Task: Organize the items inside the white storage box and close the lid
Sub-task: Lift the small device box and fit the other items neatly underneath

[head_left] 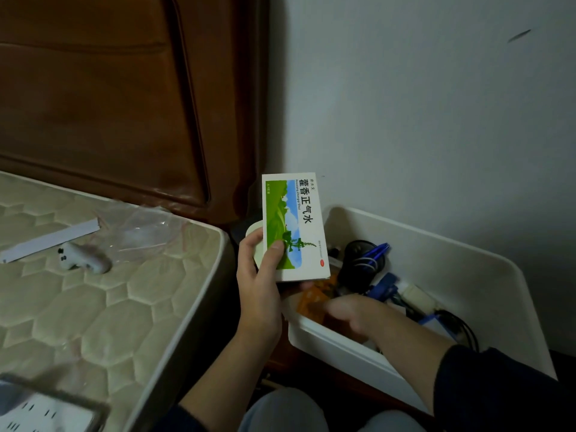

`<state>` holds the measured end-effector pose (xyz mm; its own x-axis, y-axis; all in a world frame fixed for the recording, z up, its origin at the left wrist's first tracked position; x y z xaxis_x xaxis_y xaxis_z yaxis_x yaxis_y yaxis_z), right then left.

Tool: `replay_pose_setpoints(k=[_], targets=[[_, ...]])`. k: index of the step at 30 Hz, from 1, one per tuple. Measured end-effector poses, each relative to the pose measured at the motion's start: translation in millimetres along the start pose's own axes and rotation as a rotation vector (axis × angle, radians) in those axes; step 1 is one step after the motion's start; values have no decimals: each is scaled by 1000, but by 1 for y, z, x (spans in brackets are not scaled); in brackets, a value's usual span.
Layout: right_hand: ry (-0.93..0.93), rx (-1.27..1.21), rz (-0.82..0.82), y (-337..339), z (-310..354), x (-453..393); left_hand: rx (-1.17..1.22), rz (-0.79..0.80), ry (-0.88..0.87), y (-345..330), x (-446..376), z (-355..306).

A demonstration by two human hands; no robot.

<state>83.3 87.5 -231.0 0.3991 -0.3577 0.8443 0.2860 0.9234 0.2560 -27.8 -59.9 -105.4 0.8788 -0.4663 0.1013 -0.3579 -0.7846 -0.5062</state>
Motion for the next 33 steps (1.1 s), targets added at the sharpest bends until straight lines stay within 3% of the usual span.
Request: replay_pose_setpoints(k=[13, 23, 33], targets=[[125, -49, 24, -1, 14, 10, -30, -1, 8, -2, 6, -3], [309, -34, -68, -7, 37, 7, -48, -4, 10, -2, 8, -4], [301, 183, -113, 6, 29, 1, -68, 17, 10, -4, 7, -3]])
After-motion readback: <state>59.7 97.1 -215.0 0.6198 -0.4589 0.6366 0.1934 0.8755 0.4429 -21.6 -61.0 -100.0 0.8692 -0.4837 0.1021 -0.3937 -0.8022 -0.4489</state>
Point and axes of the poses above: each hand's wrist, its own x-axis away from the middle knuckle, its own y-axis out of the back of the hand, z = x × y, the point moved 9 cm from there along -x, towards the middle knuckle
